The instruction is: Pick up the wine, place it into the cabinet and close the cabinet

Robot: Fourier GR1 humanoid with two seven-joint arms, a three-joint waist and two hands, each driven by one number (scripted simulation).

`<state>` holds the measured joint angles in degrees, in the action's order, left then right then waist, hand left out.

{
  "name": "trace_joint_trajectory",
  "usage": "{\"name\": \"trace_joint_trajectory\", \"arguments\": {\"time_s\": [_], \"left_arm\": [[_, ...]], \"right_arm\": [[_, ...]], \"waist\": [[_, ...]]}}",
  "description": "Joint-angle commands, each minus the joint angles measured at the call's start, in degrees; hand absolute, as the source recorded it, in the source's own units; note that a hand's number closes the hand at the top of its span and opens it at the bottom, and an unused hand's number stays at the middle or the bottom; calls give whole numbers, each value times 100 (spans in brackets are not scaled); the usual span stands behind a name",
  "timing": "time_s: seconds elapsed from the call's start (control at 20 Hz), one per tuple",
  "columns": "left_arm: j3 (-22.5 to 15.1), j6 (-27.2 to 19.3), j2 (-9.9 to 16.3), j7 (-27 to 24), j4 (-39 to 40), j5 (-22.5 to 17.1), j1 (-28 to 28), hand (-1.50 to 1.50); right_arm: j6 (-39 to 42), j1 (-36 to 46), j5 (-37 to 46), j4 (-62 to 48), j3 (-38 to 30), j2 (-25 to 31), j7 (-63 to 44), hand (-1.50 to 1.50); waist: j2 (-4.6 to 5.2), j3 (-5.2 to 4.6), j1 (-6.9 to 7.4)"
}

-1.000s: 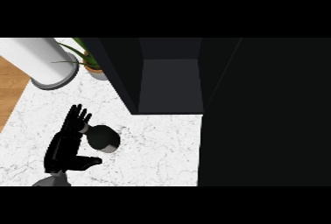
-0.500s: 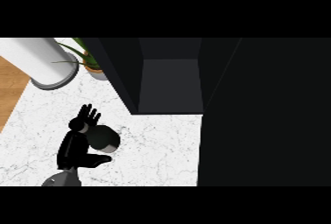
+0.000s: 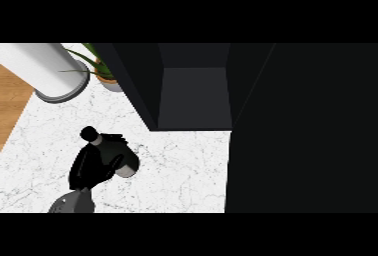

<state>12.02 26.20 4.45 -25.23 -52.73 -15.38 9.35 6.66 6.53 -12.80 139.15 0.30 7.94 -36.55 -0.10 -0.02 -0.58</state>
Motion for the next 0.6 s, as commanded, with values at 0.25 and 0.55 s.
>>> {"name": "trace_joint_trajectory", "arguments": {"time_s": [0.25,0.55], "left_arm": [[-322,-50,278,-719,57,682,-45,150],[-14,-799,522,-984,-948,810,-1027,150]], "right_arm": [[-76,-244,-328,960,32,-85,-304,-150],[218,-379,-651,551,-367,11,122,-150]], "waist": [[-3,0,12],[-18,10,66]]}}
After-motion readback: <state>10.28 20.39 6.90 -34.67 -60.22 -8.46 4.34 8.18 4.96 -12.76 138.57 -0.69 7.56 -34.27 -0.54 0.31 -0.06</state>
